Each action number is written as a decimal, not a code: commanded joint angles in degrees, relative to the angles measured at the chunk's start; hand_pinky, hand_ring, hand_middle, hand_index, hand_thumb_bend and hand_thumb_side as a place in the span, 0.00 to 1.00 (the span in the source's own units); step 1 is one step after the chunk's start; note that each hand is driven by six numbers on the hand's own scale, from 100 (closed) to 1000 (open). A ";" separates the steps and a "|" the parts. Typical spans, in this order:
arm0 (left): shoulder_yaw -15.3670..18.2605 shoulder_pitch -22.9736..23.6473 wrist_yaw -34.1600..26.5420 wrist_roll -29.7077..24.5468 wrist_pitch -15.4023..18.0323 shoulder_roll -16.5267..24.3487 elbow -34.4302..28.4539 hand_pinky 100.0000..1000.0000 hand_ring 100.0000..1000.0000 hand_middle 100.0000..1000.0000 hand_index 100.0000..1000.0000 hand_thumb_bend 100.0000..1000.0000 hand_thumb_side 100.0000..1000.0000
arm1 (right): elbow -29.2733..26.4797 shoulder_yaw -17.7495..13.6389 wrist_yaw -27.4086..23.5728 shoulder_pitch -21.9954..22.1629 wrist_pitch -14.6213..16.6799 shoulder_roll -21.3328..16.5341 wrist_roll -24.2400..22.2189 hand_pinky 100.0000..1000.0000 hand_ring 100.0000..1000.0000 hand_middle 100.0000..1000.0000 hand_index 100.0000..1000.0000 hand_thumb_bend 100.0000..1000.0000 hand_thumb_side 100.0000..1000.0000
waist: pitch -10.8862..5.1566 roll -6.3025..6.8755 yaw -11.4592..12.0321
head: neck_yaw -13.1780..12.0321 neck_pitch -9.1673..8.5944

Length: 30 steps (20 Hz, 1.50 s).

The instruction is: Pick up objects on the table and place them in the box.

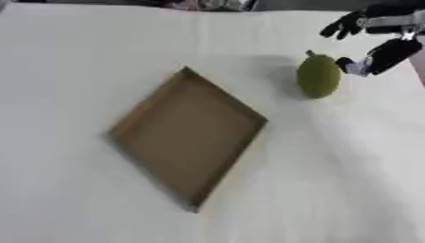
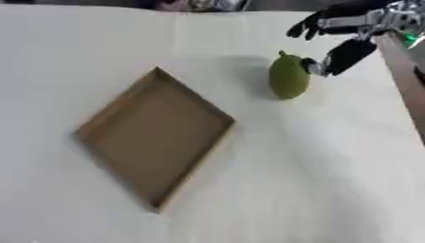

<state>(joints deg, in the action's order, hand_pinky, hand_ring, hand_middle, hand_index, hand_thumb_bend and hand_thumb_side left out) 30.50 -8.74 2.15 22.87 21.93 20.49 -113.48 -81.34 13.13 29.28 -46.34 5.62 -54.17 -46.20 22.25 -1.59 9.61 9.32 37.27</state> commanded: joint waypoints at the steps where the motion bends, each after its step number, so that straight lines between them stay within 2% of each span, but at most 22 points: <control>1: 0.47 -0.38 -0.33 -0.39 0.10 0.96 -1.11 0.66 0.67 0.61 0.80 0.00 0.57 | 1.80 -0.36 2.13 -1.39 -0.03 -0.35 0.67 0.91 0.90 0.92 1.00 0.00 0.34 | -0.98 0.23 0.14 | 0.29 -0.21; 7: 0.35 -0.47 -0.58 -0.70 0.20 0.79 -1.11 0.66 0.67 0.61 0.80 0.00 0.57 | 6.96 0.70 3.88 -2.50 0.88 1.99 0.78 0.91 0.90 0.92 1.00 0.00 0.43 | -0.87 0.38 0.40 | 0.41 -0.43; 13: 0.37 -0.46 -0.74 -0.86 0.24 0.58 -1.11 0.66 0.67 0.61 0.80 0.00 0.57 | 12.16 1.41 6.19 -3.47 1.92 3.68 0.39 0.91 0.90 0.92 1.00 0.00 0.47 | -0.76 0.46 0.64 | 0.50 -0.70; 20: 0.44 -0.53 -0.80 -0.93 0.16 0.46 -1.11 0.66 0.67 0.62 0.80 0.00 0.58 | 14.65 1.66 7.32 -3.43 3.37 4.07 -0.70 0.90 0.89 0.91 1.00 0.04 0.44 | -0.73 0.41 0.58 | 0.38 -0.74; 23: 0.49 -0.55 -0.82 -0.96 0.09 0.37 -1.11 0.66 0.67 0.62 0.80 0.00 0.58 | 14.27 1.65 6.95 -3.33 3.84 4.12 -0.42 0.89 0.87 0.89 0.97 0.04 0.35 | -0.74 0.36 0.56 | 0.35 -0.81; 24: 0.50 -0.56 -0.83 -0.97 0.07 0.35 -1.11 0.66 0.67 0.62 0.80 0.00 0.58 | 13.99 1.58 6.64 -3.29 3.92 4.13 -0.09 0.88 0.86 0.86 0.93 0.00 0.29 | -0.74 0.35 0.55 | 0.32 -0.80; 27: 0.57 -0.59 -0.82 -0.95 0.06 0.34 -1.11 0.66 0.67 0.62 0.80 0.00 0.58 | 11.82 0.97 4.33 -2.64 3.56 3.79 3.22 0.85 0.80 0.76 0.85 0.00 0.04 | -0.72 0.29 0.52 | 0.19 -0.77; 28: 0.59 -0.62 -0.82 -0.94 0.04 0.33 -1.11 0.66 0.67 0.62 0.80 0.00 0.58 | 10.71 0.72 3.43 -2.21 3.25 3.55 4.80 0.83 0.78 0.72 0.81 0.00 0.00 | -0.72 0.25 0.50 | 0.15 -0.78; 30: 0.62 -0.68 -0.81 -0.96 -0.03 0.30 -1.11 0.66 0.67 0.62 0.80 0.00 0.58 | 8.40 0.29 2.33 -1.24 2.23 2.93 8.32 0.81 0.74 0.64 0.73 0.00 0.00 | -0.71 0.15 0.43 | 0.06 -0.79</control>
<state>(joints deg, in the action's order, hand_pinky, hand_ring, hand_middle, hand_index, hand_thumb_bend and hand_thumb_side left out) 30.50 -9.05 1.51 21.99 21.94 19.89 -113.48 -71.21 14.07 32.52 -47.18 8.24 -49.16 -39.54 22.54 -1.58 10.07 9.57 37.15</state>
